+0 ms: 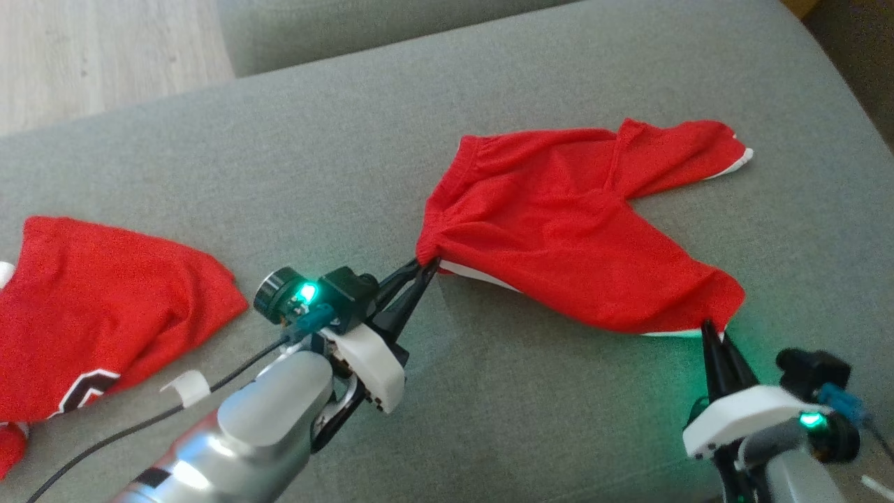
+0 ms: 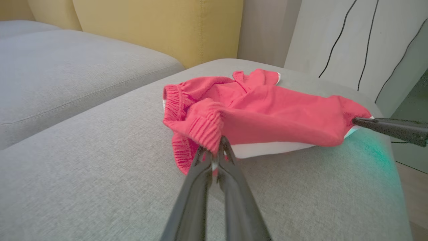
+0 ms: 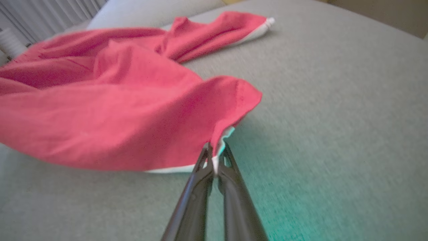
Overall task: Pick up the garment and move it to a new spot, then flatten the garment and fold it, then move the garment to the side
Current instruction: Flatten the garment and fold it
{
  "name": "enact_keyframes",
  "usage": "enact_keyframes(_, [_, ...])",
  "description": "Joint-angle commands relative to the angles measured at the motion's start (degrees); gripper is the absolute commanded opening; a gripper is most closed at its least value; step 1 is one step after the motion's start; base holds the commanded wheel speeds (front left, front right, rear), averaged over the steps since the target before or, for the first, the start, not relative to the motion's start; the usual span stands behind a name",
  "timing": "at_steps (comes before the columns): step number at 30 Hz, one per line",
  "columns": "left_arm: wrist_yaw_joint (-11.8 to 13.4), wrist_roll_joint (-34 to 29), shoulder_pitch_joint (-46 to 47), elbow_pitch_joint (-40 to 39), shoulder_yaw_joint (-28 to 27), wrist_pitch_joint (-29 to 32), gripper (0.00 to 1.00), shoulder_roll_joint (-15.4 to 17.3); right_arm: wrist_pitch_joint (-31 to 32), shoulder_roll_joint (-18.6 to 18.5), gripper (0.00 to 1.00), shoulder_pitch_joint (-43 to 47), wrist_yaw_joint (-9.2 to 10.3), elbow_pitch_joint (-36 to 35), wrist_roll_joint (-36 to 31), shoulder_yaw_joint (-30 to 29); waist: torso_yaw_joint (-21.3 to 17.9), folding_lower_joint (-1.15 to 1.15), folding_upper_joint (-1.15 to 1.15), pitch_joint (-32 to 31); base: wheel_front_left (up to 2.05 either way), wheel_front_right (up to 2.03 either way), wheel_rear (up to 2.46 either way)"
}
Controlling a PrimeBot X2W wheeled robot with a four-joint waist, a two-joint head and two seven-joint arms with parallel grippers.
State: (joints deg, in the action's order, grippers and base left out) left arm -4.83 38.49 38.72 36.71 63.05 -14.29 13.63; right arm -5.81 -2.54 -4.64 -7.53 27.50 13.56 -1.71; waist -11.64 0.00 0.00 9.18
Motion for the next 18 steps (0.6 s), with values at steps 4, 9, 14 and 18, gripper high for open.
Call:
enact_keyframes(4, [0.50, 1.25, 2.66, -1.90, -3.75, -0.70, 0.00, 2.72, 4.18, -0.33, 0.00, -0.70, 0.04, -12.29, 3.79, 3.02, 0.50, 0.00, 0.00, -2.43, 0.00, 0.00, 0.00])
enact_keyframes(9, [0.15, 3.55, 5.89, -3.88, -6.51, 0.96, 0.00, 5.07, 11.39, -0.33, 0.00, -3.83, 0.04, -23.64, 5.02, 4.23, 0.99, 0.00, 0.00, -4.44, 0.00, 0.00, 0.00])
enact_keyframes(14, [-0.27, 5.14, 10.87, -6.52, -8.56, 4.69, 0.00, 7.40, 17.90, -0.84, 0.00, -11.80, 0.04, -28.95, 6.70, 4.64, 1.69, 0.00, 0.00, -6.08, 0.00, 0.00, 0.00])
enact_keyframes(18, [-0.09, 6.46, 14.45, -7.96, -10.23, 7.36, 0.00, 8.36, 20.08, -1.94, 0.00, -20.04, 0.04, -29.11, 7.77, 5.45, 2.16, 0.00, 0.00, -7.50, 0.00, 0.00, 0.00])
